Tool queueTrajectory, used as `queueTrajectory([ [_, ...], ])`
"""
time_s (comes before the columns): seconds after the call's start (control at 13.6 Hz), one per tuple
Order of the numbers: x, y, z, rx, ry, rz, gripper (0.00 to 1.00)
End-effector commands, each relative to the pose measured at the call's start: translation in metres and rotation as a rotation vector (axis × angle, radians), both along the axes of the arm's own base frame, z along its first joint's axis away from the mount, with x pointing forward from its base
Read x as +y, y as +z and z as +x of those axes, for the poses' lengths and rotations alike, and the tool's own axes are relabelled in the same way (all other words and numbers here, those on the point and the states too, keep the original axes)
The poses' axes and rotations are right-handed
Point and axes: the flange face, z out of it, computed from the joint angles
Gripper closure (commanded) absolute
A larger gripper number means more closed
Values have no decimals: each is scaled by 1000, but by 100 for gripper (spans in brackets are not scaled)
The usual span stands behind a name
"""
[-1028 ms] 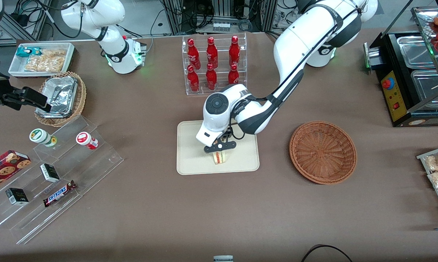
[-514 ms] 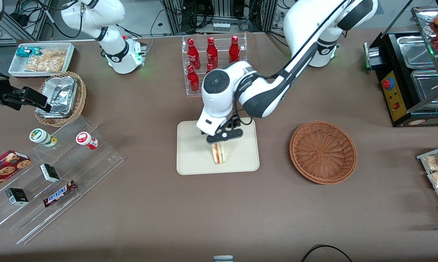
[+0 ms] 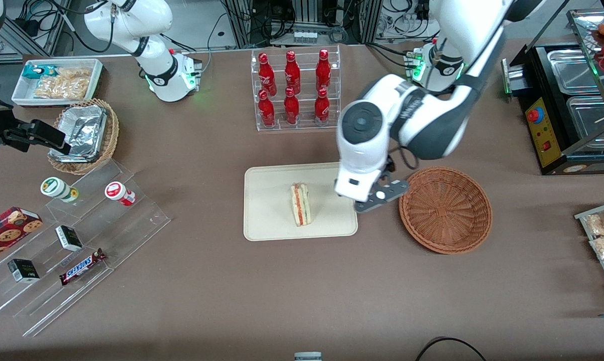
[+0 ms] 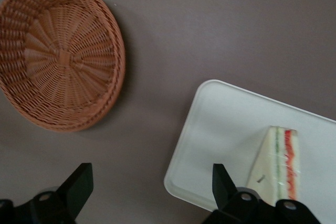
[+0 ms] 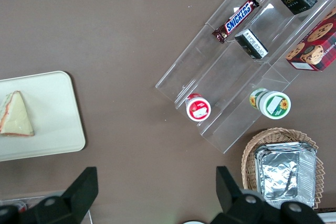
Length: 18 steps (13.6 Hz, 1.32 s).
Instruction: Place sandwich from basket to tray
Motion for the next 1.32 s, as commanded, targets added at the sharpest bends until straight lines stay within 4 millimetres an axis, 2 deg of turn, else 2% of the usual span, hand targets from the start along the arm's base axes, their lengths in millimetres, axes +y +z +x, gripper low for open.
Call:
queueTrajectory([
  [0.0, 47, 15, -10, 45, -57, -6, 0],
  [0.15, 90, 23, -7, 86, -99, -24, 0],
  [0.37, 136, 41, -6, 148, -152, -54, 0],
  [0.51, 159, 62, -20, 162, -168, -94, 0],
  [1.03, 280, 138, -46, 230, -348, -189, 0],
  [1.1, 294, 150, -50, 226, -359, -196, 0],
  [1.25, 309, 170, -53, 188, -352, -195, 0],
])
